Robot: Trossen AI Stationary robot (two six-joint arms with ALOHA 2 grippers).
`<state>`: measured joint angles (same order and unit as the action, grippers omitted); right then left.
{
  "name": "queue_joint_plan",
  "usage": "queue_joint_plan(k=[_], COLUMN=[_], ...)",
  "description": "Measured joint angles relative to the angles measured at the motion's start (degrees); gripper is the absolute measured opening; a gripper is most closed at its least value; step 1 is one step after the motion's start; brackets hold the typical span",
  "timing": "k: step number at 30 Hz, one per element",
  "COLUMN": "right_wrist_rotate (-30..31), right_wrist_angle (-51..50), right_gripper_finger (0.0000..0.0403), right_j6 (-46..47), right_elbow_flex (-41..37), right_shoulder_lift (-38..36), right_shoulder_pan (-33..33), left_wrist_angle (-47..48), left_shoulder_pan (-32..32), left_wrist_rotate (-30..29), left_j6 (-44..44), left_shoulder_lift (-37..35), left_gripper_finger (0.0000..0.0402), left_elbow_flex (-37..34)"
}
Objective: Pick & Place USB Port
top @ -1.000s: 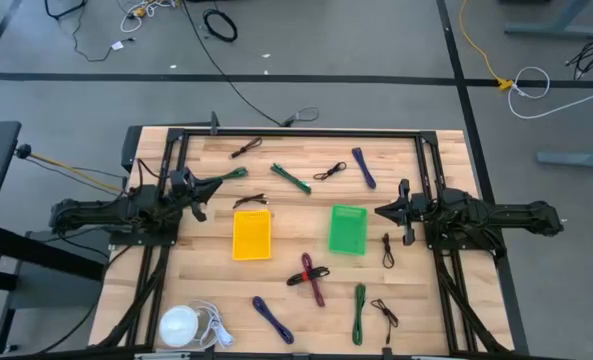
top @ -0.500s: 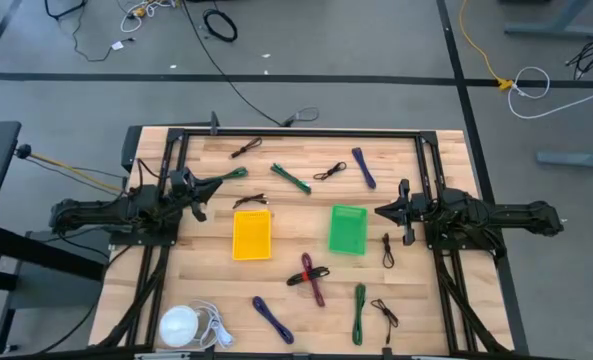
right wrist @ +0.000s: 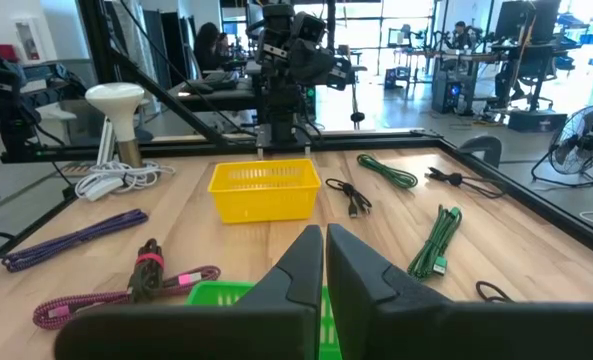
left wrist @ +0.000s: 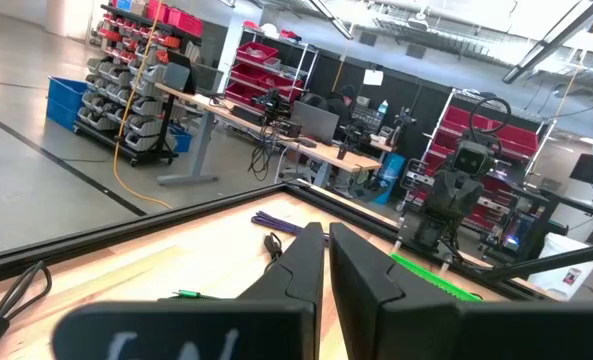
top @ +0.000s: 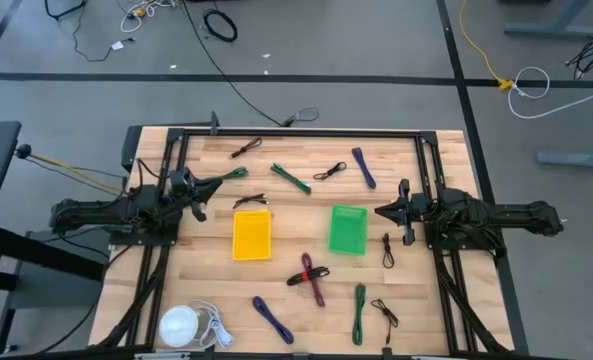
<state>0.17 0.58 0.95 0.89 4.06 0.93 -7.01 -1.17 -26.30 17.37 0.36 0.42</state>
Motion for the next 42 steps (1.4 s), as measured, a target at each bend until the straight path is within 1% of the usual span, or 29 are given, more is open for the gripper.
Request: queue_joint_plan(k=[3, 8, 15, 17, 20, 21, 23, 25, 28, 30, 32, 34, 36, 38, 40, 42], right_wrist_rotate=[0.01, 0.03, 5.17, 9.00, 20.25, 22.52, 28.40, 31.29, 30.69, 30.24, 32.26, 34.48, 34.22, 32.05, 30.41, 31.28], right_wrist_angle=[0.24, 4.09, 12.08, 14.15, 17.09, 17.25, 16.51, 13.34, 8.29, 4.54, -1.24, -7.88, -11.77, -13.94, -14.32, -13.67], right_gripper_finger=[0.0022, 0.0022, 0.0022, 0.0022, 0.0022, 0.0022, 0.0022, 0.0022, 0.0022, 0.0022, 0.0022, 0.0022, 0.0024, 0.0031, 0.0039, 0.0047], right_j6=[0.00, 0.00, 2.60, 1.38, -0.68, -2.32, -4.64, -5.94, -7.87, -9.81, -11.26, -11.45, -10.65, -9.78, -9.86, -11.09], right_elbow_flex=[0.00, 0.00, 0.02, 0.02, 0.04, 0.08, 1.13, 3.87, 11.21, 17.11, 22.43, 26.12, 28.11, 28.79, 29.10, 29.14], right_shoulder_lift=[0.00, -0.01, -0.01, 0.00, -0.03, 0.01, 1.72, 4.00, 9.56, 14.93, 21.20, 28.09, 34.79, 41.04, 47.05, 52.73], right_shoulder_pan=[-0.02, -0.02, -0.02, -0.03, 0.45, 0.90, 2.47, 4.69, 7.88, 9.72, 11.80, 14.62, 17.55, 20.08, 21.95, 23.24], left_wrist_angle=[0.00, -0.09, -0.07, -0.09, -0.09, -0.09, -0.09, -0.22, -0.26, -0.25, -0.24, -0.22, -0.20, -0.09, -0.04, 0.00], left_shoulder_pan=[0.01, 0.02, 0.00, 0.00, 0.02, 0.02, 0.02, 0.02, 0.02, 0.02, 0.02, 0.02, 0.02, 0.02, 0.02, 0.02], left_wrist_rotate=[-0.02, -0.44, -2.49, -2.57, -4.61, -5.49, -7.34, -9.02, -9.95, -9.73, -9.73, -9.70, -9.70, -9.68, -9.68, -9.68], left_j6=[-0.01, -0.04, -0.02, -0.07, -0.07, -0.05, -0.05, -0.06, -0.03, -0.02, 0.00, 0.00, 0.00, 0.01, 0.00, 0.02], left_shoulder_lift=[0.00, 0.00, 0.00, 0.00, 0.00, 0.00, 0.00, 0.00, 0.00, 0.00, 0.00, 0.00, 0.00, 0.00, 0.00, 0.00], left_gripper_finger=[0.0025, 0.0025, 0.0025, 0.0025, 0.0025, 0.0025, 0.0025, 0.0025, 0.0025, 0.0025, 0.0025, 0.0025, 0.0025, 0.0025, 0.0025, 0.0025], left_elbow_flex=[0.00, -0.02, -0.02, -0.01, -0.02, 0.01, 0.01, 0.01, 0.01, 0.01, 0.01, 0.01, 0.01, 0.01, 0.01, 0.01])
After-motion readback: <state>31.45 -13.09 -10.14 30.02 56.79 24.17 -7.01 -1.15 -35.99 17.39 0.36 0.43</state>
